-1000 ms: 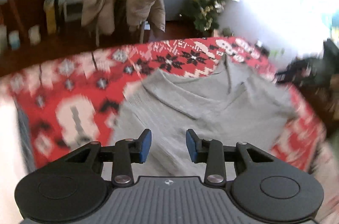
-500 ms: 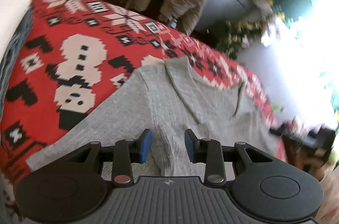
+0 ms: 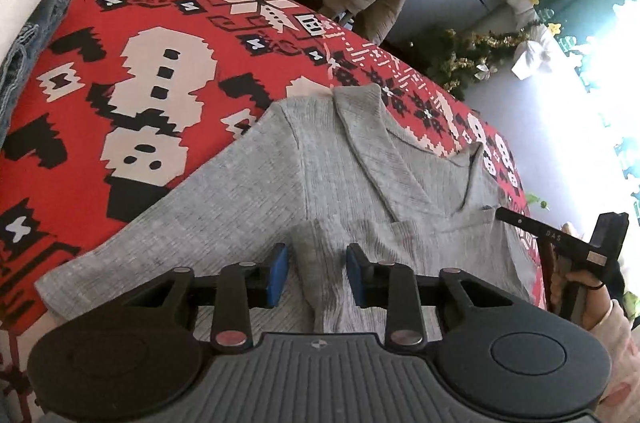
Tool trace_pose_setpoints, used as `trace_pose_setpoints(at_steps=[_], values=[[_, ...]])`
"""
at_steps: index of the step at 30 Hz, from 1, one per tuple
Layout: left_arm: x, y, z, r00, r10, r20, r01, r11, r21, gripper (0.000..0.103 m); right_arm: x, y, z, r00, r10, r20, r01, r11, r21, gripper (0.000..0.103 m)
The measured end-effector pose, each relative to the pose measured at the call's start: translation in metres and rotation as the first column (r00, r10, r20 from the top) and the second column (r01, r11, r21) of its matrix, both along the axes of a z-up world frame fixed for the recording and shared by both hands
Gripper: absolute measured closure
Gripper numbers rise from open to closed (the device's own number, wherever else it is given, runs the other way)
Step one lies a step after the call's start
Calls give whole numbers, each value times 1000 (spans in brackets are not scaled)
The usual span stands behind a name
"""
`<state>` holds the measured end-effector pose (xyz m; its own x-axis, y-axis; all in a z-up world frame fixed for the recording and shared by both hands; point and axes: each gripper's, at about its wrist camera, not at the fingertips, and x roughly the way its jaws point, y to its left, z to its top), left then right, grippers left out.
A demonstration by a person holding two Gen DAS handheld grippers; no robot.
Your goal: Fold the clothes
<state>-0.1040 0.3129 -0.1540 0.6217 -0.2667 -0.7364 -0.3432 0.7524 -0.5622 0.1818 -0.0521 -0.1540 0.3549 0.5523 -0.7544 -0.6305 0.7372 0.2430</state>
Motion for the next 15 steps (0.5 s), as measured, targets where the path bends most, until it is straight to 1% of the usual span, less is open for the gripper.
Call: trace_pose_setpoints(at_steps=[1,2,3,4,7,9,11,14,15], values=[[1,0,0,1000,2,-1,-2,1000,5,90,-1,1,-1,1000,4,2,-4,1000,-7,88],[1,-1,1,1000,8,0,-8,1000,19,97,-2,2,-2,1000,10,7,-10,1000,-16,92],[0,-2,2,1000,16,1,-16,999,35,98,-4,2,-2,1000,12,17,-12,1000,-22,97],[-2,-4,8,1000,16,16,-17,998,67,98,-6,2,0,999,14,30,-13,1000,-26,100],[-11,-15,34,997,-7,80,-8,983,185,98,-16,-5,13,996,9,85,-7,1000,-20,100],[-12,-21,53,992,-37,119,4,965,262,98,-21,-13,24,994,0,112,0,1000,-1,100],[-11,-26,71,986,-69,154,13,942,336,98,-25,-21,34,991,-13,132,10,1000,22,100],[8,-28,80,982,-101,162,26,910,414,98,-24,-26,46,988,-31,154,24,999,42,100],[17,-27,79,982,-108,157,32,905,425,98,-22,-27,47,987,-36,156,30,999,42,100]])
